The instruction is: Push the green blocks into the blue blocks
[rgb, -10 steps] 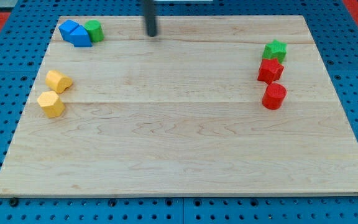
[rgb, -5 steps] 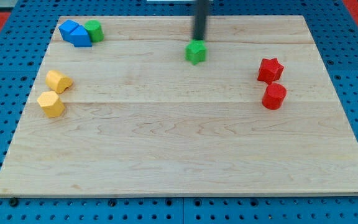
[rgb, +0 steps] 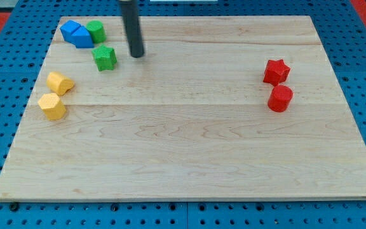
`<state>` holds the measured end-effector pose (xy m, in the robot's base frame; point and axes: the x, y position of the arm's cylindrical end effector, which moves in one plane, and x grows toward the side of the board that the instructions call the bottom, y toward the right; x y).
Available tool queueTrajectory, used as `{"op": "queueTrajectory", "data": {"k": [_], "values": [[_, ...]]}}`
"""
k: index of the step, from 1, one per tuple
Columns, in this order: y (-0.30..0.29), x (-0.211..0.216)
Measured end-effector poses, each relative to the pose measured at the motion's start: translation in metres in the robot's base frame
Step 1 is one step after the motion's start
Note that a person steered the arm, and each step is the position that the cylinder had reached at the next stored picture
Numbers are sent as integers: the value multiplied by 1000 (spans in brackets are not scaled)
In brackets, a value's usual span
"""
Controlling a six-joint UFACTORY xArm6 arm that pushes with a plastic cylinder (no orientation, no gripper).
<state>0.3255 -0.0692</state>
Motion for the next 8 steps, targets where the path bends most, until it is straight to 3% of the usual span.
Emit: {"op": "queueTrajectory", "data": {"k": [2, 4, 7, 8], "values": [[-110, 21], [-122, 2], [159, -3], [199, -9]]}}
